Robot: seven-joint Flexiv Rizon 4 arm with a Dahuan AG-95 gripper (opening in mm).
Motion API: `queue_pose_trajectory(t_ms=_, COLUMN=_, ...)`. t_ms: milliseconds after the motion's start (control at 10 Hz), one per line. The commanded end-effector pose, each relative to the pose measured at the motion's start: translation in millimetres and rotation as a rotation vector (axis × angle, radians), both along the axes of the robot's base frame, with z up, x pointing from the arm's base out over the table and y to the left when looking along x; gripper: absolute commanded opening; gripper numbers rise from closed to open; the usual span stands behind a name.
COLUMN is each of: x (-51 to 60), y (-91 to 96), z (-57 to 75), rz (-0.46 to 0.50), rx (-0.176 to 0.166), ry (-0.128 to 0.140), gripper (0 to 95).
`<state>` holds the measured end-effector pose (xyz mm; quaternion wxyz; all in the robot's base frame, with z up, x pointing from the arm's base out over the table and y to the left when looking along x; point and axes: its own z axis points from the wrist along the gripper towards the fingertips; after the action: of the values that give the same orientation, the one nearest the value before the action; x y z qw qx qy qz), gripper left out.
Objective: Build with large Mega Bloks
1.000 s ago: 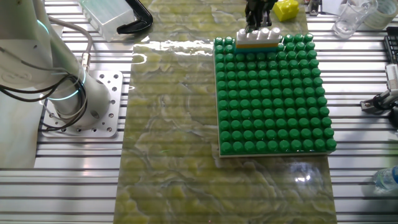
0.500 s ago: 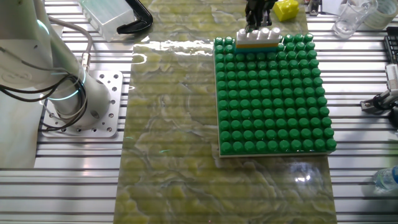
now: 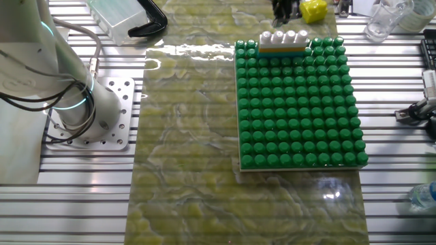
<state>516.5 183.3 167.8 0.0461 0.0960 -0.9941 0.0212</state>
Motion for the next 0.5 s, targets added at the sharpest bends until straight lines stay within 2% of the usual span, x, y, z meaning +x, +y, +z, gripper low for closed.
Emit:
queue_pose_trajectory(t_ms=100, x=11.3, y=10.9, z=7.2, rz=-0.002, rx=0.0, ry=-0.002, gripper=0.0)
queue_pose_trajectory(t_ms=300, x=20.4, y=28.6, z=6.1, rz=0.016, rx=0.001, ry=-0.04, gripper=0.0)
queue_pose_trajectory(t_ms=400, x=25.6, y=43.3, z=2.8, rz=0.021, rx=0.007, ry=-0.064, gripper=0.0)
queue_pose_trajectory(t_ms=500, x=27.7, y=52.6, z=0.9, rz=0.023, rx=0.009, ry=-0.067, gripper=0.0)
